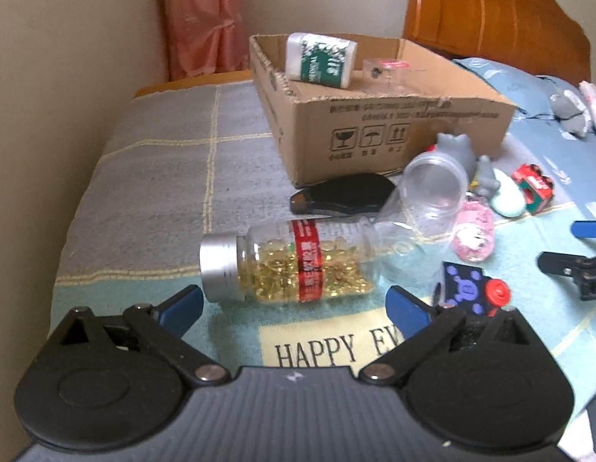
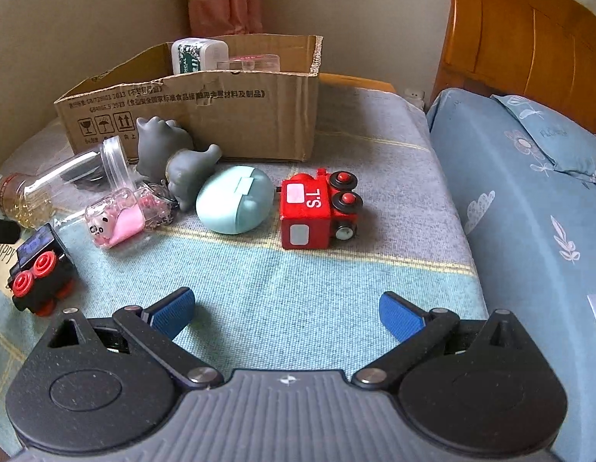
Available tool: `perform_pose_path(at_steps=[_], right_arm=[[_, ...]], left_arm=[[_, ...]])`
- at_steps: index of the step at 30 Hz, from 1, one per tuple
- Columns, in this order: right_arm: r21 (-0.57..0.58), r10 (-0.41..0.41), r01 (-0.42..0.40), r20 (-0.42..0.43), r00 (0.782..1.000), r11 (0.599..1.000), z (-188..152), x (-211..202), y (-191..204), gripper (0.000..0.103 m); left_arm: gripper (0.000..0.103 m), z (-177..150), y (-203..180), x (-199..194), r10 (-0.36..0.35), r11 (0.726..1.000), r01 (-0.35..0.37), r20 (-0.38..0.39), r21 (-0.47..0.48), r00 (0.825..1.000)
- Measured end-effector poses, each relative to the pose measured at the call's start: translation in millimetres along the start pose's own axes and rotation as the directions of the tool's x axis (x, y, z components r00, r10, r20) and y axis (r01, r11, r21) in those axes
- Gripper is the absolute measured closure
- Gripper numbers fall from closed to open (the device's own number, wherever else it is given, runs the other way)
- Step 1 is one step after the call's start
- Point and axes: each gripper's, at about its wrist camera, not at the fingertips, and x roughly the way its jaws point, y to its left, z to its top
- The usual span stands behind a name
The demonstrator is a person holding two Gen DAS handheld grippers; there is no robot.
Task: Organize rigid objects
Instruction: 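Close the left gripper around the gold capsule bottle, then grasp the red toy train with the right gripper while the left holds the bottle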
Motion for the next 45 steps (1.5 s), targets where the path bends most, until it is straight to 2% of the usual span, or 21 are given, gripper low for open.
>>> perform_pose_path(at_steps=[6,11,16,19,23,31,35,37,43,45], right_arm=[[-0.014,0.009,-0.009,0.006,1.0,1.0,3.8,3.3,-1.8,0.0],[-0.015,0.012,-0.012,0.009,1.0,1.0,8.4,7.8,-2.8,0.0],[-0.024,0.02,-0.02,0.016,1.0,1.0,10.1,9.7,-3.5,0.0],[-0.033,0.029,-0.029,0.015,0.999,0.999,13.1,12.3,-4.9,0.0],[-0.034,0.026,-0.026,0.012,1.0,0.999,19.1,17.7,-8.8,0.0],[0.033,-0.053,0.053,0.009,0.999,0.998,28.0,26.6,-31.5,0.0],[-0.005,-0.091,0.091,0.026,0.995,0.996,31.7,28.7,-27.3,0.001],[-0.026,-0.089,0.09,0.038,0.995,0.996,34.4,28.7,-22.6,0.008],[-0.085,-0.052,0.056,0.049,0.997,0.995,40.9,26.5,-9.7,0.046],[-0.095,-0.056,0.06,0.047,0.997,0.994,40.5,24.6,-7.6,0.049]], left_arm=[[0.001,-1.0,5.8,10.8,0.003,0.998,-0.004,-0.003,-0.059,1.0],[0.001,3.0,4.0,16.3,0.024,0.998,-0.024,0.004,-0.064,1.0],[0.001,8.3,8.1,12.9,0.006,0.992,-0.002,0.034,-0.125,0.999],[0.002,12.8,5.7,11.6,0.028,0.994,-0.023,0.043,-0.109,0.999],[0.009,14.7,7.0,9.7,0.031,0.995,-0.026,0.053,-0.095,0.998],[0.009,13.0,14.6,7.5,0.042,0.994,-0.037,0.041,-0.1,0.998],[0.009,13.5,12.4,8.1,0.051,0.995,-0.047,0.041,-0.092,0.998],[0.009,13.9,11.7,8.6,0.053,0.995,-0.049,0.041,-0.09,0.998],[0.009,12.8,12.1,7.8,0.052,0.995,-0.048,0.044,-0.085,0.998],[0.009,12.4,11.4,7.8,0.052,0.996,-0.049,0.046,-0.075,0.998]])
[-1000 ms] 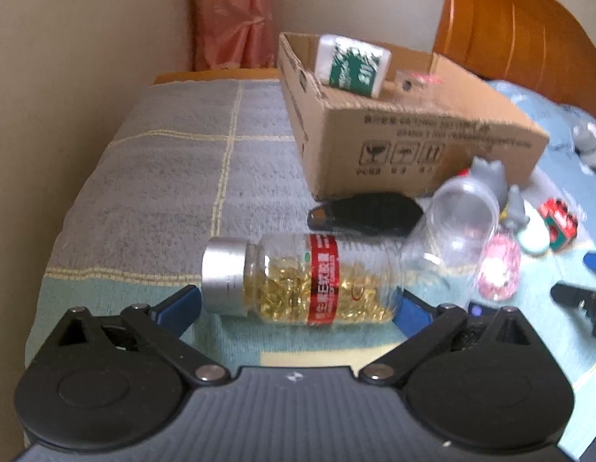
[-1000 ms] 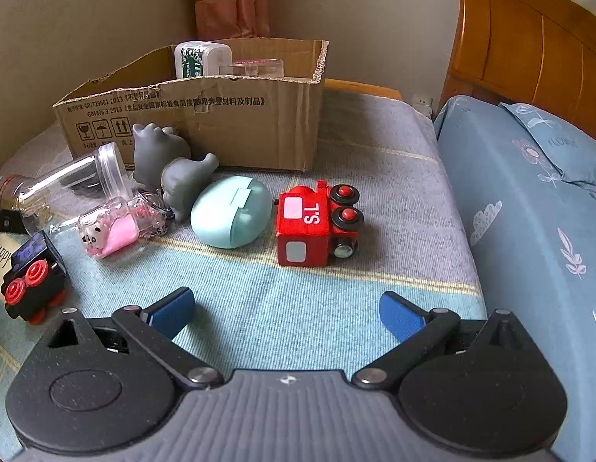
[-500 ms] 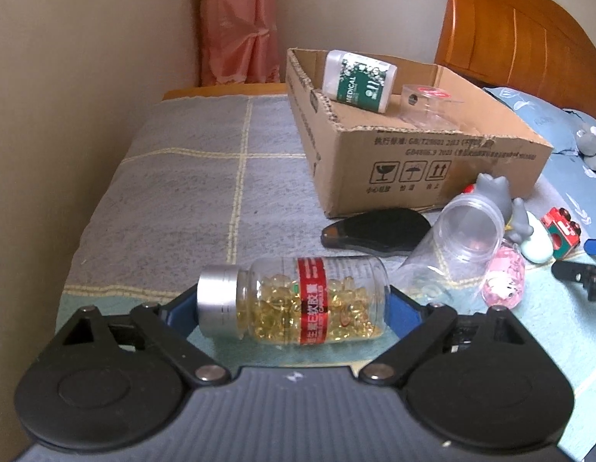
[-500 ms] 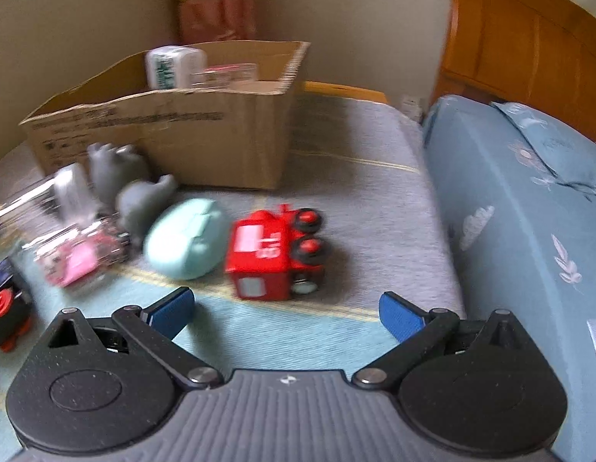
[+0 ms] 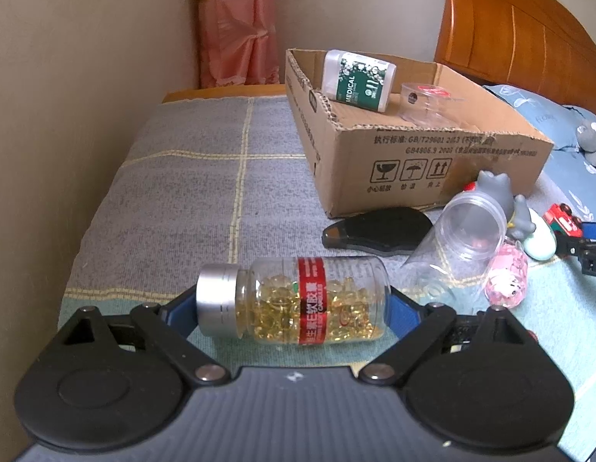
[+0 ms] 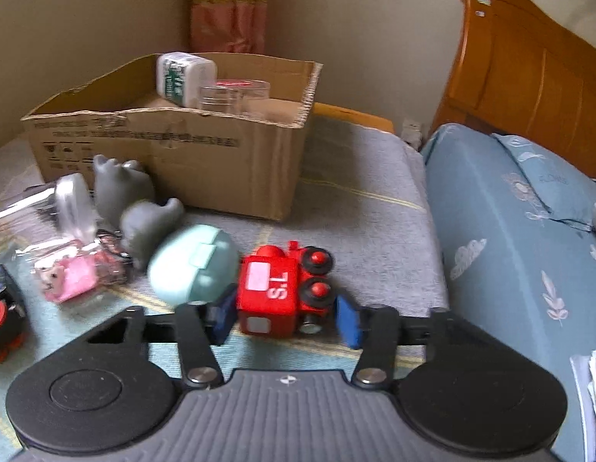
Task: Organize rigid objects
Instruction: 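Grasp the red toy train with the right gripper while the left holds the bottle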
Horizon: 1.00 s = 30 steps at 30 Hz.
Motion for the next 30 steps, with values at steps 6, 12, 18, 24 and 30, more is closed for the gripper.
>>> perform_pose_path(at_steps=[6,12,18,24,30], right_arm=[[0.042,0.011,-0.009,-0.04,0.999,0.999,-5.4,-11.2,-4.0,0.05],[0.053,0.049,-0.045,-0.072,0.996,0.998,-12.4,-22.9,-1.6,0.05],[0.027,0.052,-0.05,-0.057,0.997,0.998,-3.5,-15.5,-0.9,0.044],[-0.012,0.044,-0.045,-0.065,0.997,0.999,-2.6,-12.1,3.7,0.047],[-0.027,0.059,-0.06,-0.062,0.996,0.998,-3.5,-21.4,3.3,0.048]], left_arm=[[0.009,-3.1,-1.1,-3.5,0.002,0.999,-0.001,-0.007,0.033,1.0],[0.009,-4.8,-1.4,-5.0,0.003,0.999,-0.003,-0.01,0.042,1.0],[0.009,-0.9,-0.4,-3.4,0.011,1.0,-0.01,-0.011,0.014,1.0],[0.01,1.9,3.5,-5.6,-0.006,1.0,0.006,-0.015,0.003,1.0],[0.01,5.9,4.3,-9.0,-0.039,0.999,0.04,-0.056,0.03,0.998]])
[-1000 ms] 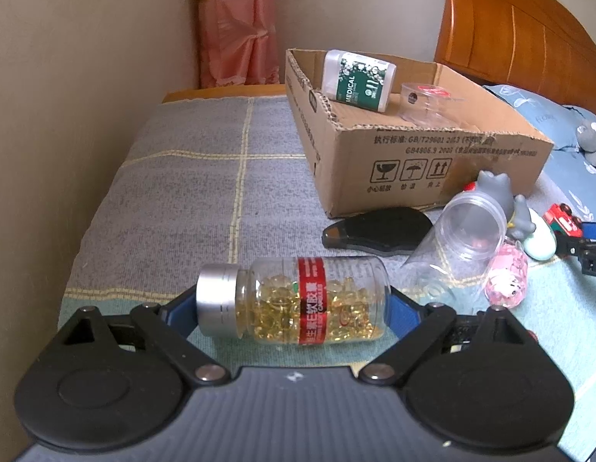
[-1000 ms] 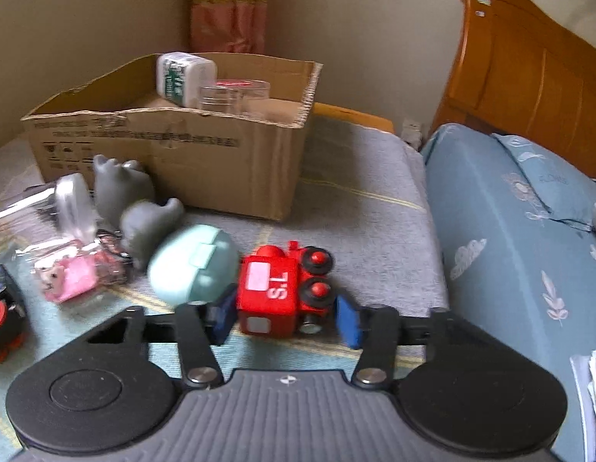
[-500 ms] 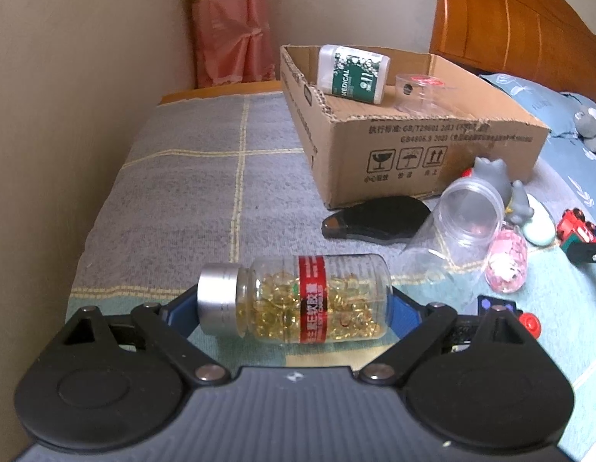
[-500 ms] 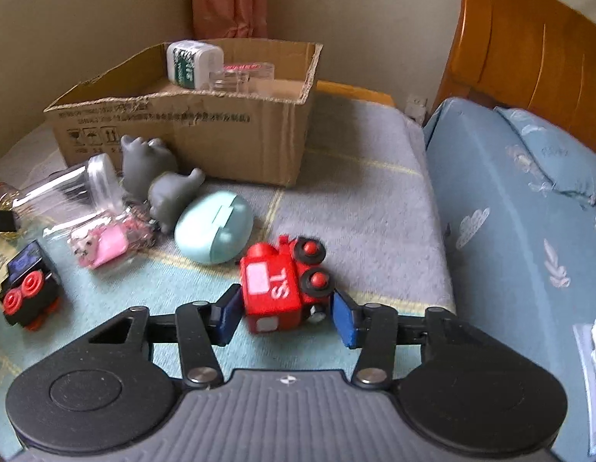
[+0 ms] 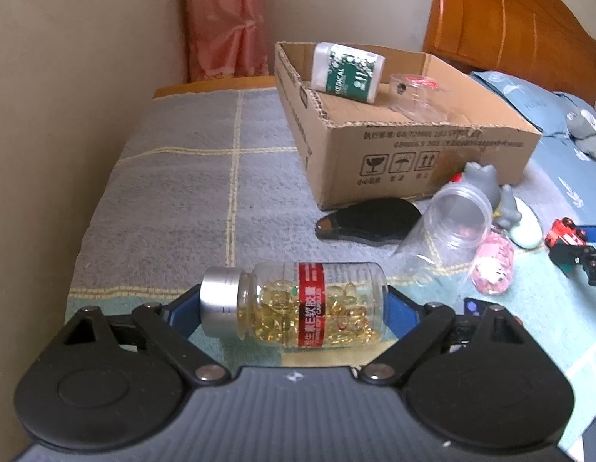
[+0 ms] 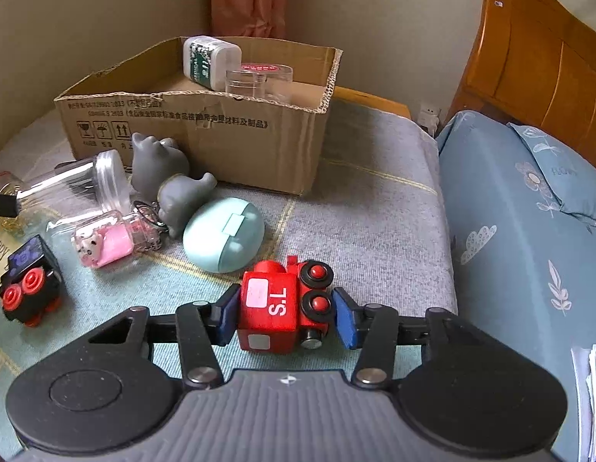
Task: Organize rigid objects
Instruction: 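Grasp the red toy train with the right gripper while the left holds the bottle, then carry the bottle and train into the cardboard box and open both grippers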
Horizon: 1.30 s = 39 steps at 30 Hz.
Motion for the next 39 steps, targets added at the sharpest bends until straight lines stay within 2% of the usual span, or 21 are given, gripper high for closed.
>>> perform_pose_path(at_steps=[5,11,20,24,28,32,36,37,39], right_arm=[[-0.023,0.007,-0.006,0.012,1.0,1.0,2.2,-16.6,-3.1,0.048],[-0.05,0.032,-0.03,0.045,0.998,0.998,12.9,-41.6,-6.1,0.048],[-0.08,0.1,-0.089,0.144,0.985,0.993,60.1,-64.3,-5.7,0.048],[-0.098,0.123,-0.107,0.181,0.976,0.989,90.8,-58.4,-1.2,0.048],[-0.112,0.142,-0.121,0.198,0.97,0.986,121.1,-44.4,4.5,0.048],[-0.107,0.149,-0.131,0.19,0.97,0.986,148.6,-21.7,7.5,0.048],[-0.099,0.149,-0.134,0.165,0.975,0.986,160.4,-0.1,7.1,0.048],[-0.096,0.147,-0.134,0.153,0.977,0.986,160.7,4.1,7.4,0.043],[-0.072,0.108,-0.099,0.14,0.984,0.993,156.6,9.4,6.1,0.022]], left_arm=[[0.01,5.2,-6.4,-12.4,0.002,0.998,-0.002,-0.014,0.067,1.0],[0.01,18.9,-11.8,-30.9,-0.032,0.994,0.033,-0.006,0.102,0.999],[0.01,61.6,-25.8,-47.9,-0.09,0.983,0.083,0.041,0.162,0.995],[0.01,88.5,-32.6,-49.0,-0.118,0.977,0.105,0.058,0.184,0.991],[0.01,115.5,-39.2,-42.5,-0.1,0.974,0.081,0.081,0.213,0.992],[0.01,135.6,-42.9,-34.9,-0.085,0.971,0.059,0.102,0.231,0.991],[0.01,151.1,-45.3,-26.4,-0.077,0.97,0.05,0.104,0.24,0.992],[0.01,154.2,-46.5,-23.9,-0.078,0.969,0.051,0.103,0.241,0.992],[0.01,158.9,-48.0,-19.7,-0.081,0.97,0.055,0.098,0.238,0.992]])
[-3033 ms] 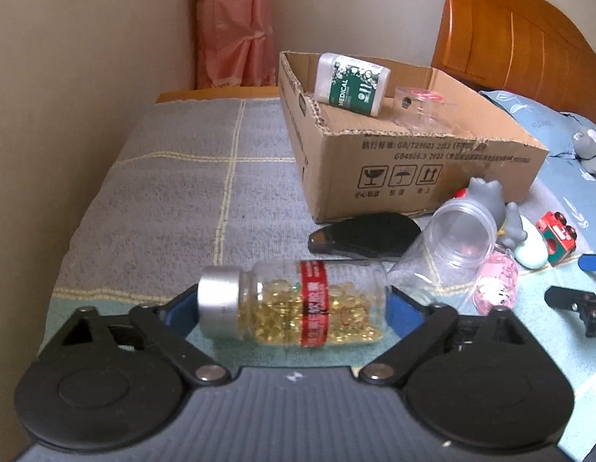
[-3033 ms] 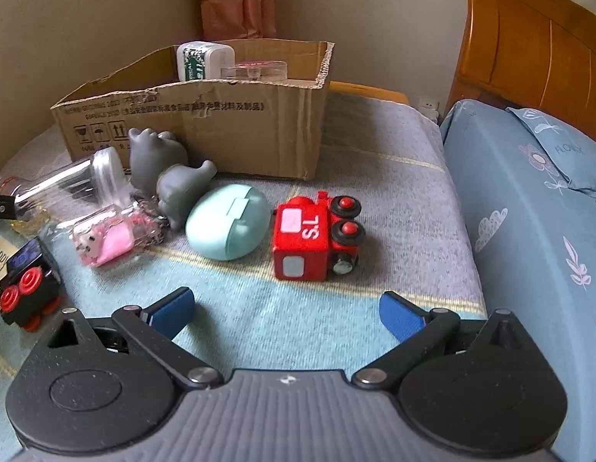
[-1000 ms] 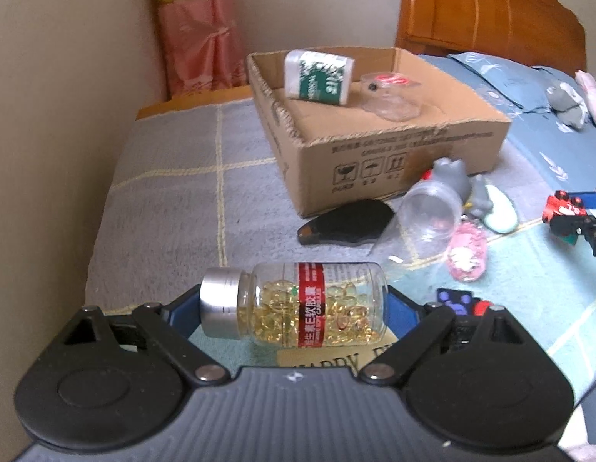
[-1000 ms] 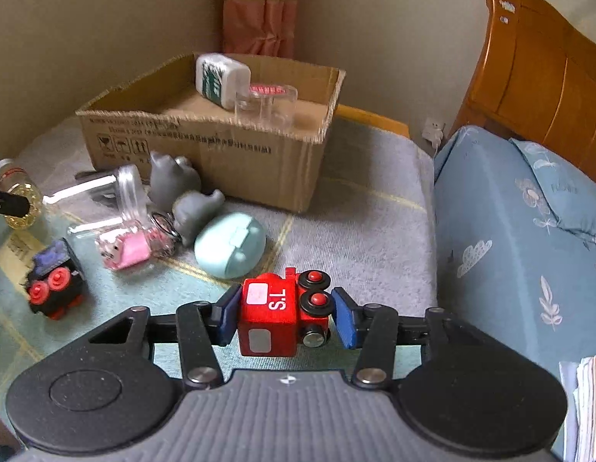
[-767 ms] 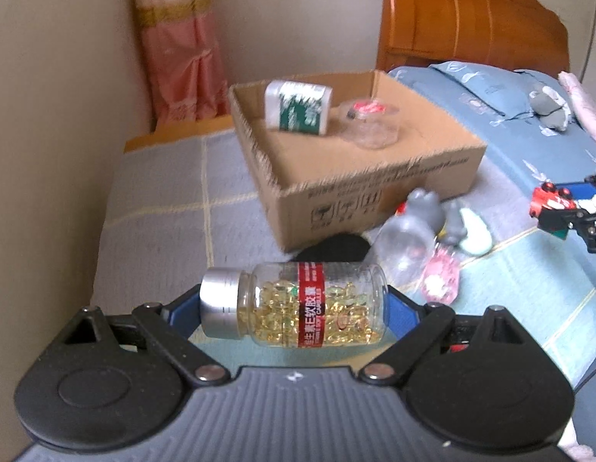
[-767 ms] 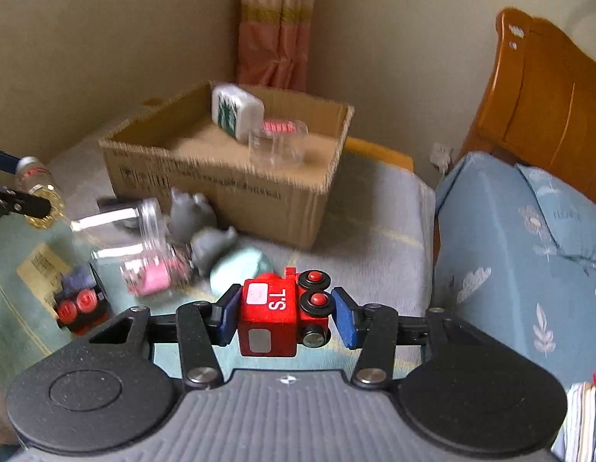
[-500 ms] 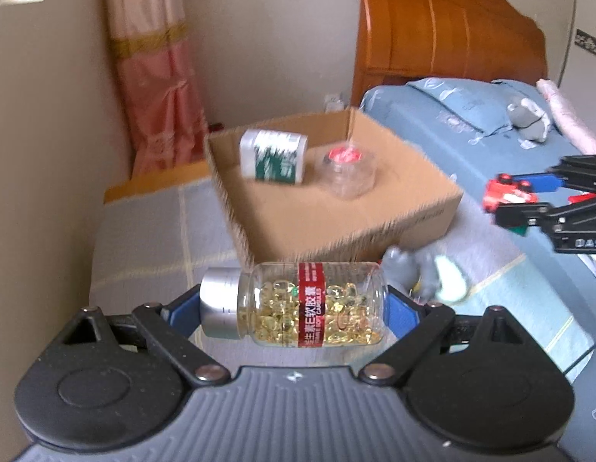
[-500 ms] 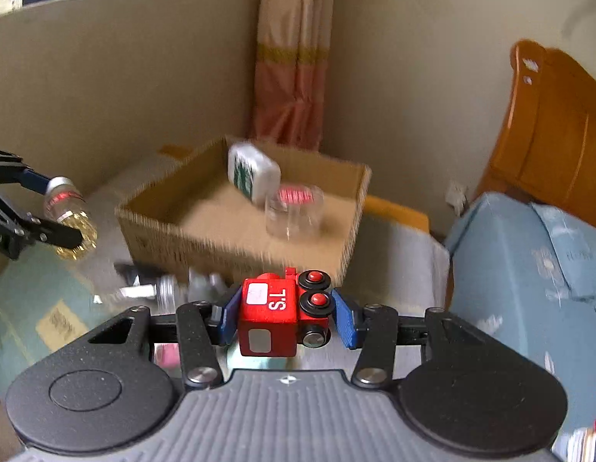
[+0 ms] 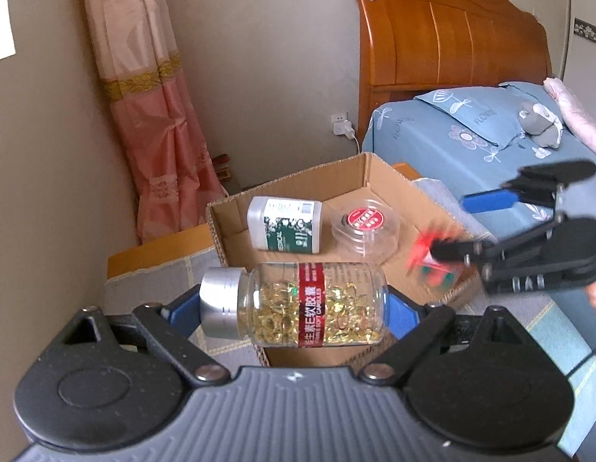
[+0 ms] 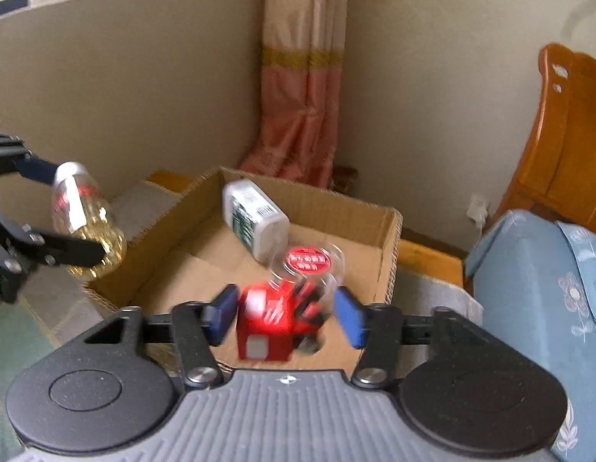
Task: Organize rigid objects
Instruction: 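Carry the bottle and train into the cardboard box and open both grippers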
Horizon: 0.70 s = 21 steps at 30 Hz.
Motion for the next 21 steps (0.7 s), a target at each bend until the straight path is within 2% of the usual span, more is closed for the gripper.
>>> perform_pose_path(at_steps=[1,2,5,14,21], right_arm=[[0.008,0.001,-0.001,0.003,1.0,1.0,-4.7,-2.0,-1.2,0.007],[0.014,0.01,-0.01,0.009,1.0,1.0,-10.2,-5.8,-2.2,0.003],[0.035,0.012,-0.012,-0.002,1.0,0.999,-25.1,-18.5,-4.1,0.0],[0.13,-0.051,0.058,-0.061,0.997,0.99,-61.9,-54.1,7.2,0.0],[0.192,-0.088,0.093,-0.033,0.996,0.977,-78.6,-77.6,13.5,0.0]], left_arm=[[0.01,2.0,-0.2,2.0,-0.005,1.0,0.005,-0.001,-0.001,1.0],[0.01,3.5,-0.3,3.3,-0.01,1.0,0.01,0.0,-0.002,1.0],[0.01,8.9,-3.7,9.1,-0.016,1.0,0.016,-0.001,0.01,1.0],[0.01,25.9,-15.2,28.6,-0.012,0.999,0.013,-0.027,0.038,1.0],[0.01,40.1,-16.1,47.3,0.005,0.999,-0.003,-0.05,0.045,0.999]])
